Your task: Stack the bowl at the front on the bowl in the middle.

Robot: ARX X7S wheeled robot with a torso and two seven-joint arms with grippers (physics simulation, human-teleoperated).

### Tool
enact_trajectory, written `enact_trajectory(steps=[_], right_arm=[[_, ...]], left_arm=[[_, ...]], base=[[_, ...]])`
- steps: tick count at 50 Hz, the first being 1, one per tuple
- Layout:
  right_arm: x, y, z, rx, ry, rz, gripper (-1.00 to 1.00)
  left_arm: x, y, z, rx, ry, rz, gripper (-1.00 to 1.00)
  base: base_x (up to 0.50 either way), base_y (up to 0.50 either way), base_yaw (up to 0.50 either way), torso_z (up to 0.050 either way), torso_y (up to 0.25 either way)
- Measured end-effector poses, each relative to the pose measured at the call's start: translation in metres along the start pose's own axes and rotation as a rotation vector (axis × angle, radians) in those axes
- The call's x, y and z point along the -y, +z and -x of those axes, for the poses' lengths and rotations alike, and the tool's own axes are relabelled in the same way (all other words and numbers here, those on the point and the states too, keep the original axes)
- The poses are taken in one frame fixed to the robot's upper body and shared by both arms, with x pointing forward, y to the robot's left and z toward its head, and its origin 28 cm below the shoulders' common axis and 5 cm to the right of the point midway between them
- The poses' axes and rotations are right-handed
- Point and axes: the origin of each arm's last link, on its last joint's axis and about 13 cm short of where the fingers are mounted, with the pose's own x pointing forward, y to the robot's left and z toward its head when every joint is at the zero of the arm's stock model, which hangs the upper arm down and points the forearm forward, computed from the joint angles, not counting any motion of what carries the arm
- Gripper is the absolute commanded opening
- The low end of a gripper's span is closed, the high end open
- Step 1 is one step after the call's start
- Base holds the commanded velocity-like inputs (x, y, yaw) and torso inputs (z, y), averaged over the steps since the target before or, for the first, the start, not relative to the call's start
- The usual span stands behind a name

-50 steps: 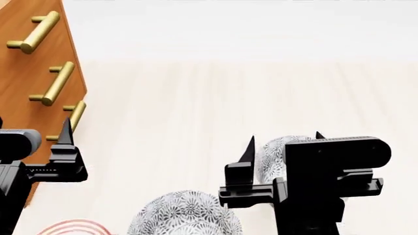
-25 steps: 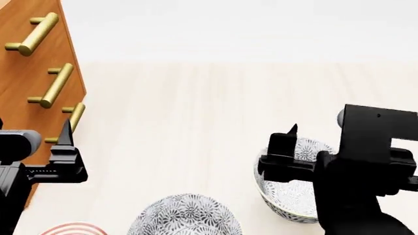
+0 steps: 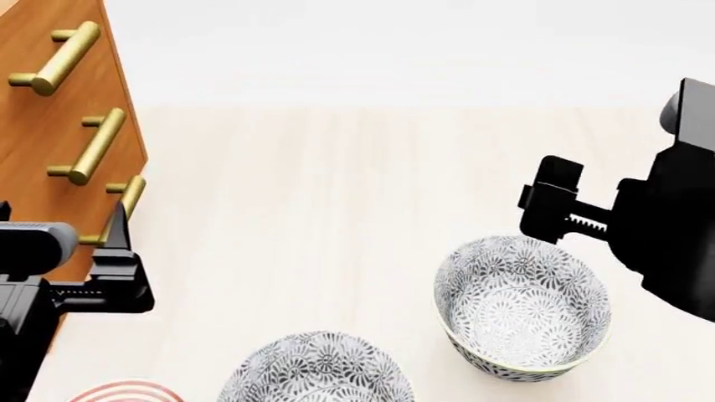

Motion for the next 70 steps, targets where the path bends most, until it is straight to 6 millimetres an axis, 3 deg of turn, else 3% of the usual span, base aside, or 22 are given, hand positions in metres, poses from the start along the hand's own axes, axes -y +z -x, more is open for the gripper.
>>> enact_trajectory(steps=[12,39,70], right_arm=[[0.021,0.007,-0.012,-0.068,-0.018,-0.090,1.00],[0.052,-0.008,-0.059,-0.211,-0.058,-0.245,1.00],[0.059,-0.035,-0.080,-0.304,-0.083,-0.245,1.00]], left_arm=[[0.000,0.000,-0.001,-0.003,-0.002,-0.001,1.00],[-0.001,-0.003,0.000,-0.009,-0.002,-0.001,1.00],[-0.001,-0.002,0.001,-0.011,-0.004,-0.008,1.00]], base=[[0.00,0.00,0.00,0.000,0.000],[0.00,0.00,0.00,0.000,0.000],[0.00,0.00,0.00,0.000,0.000]])
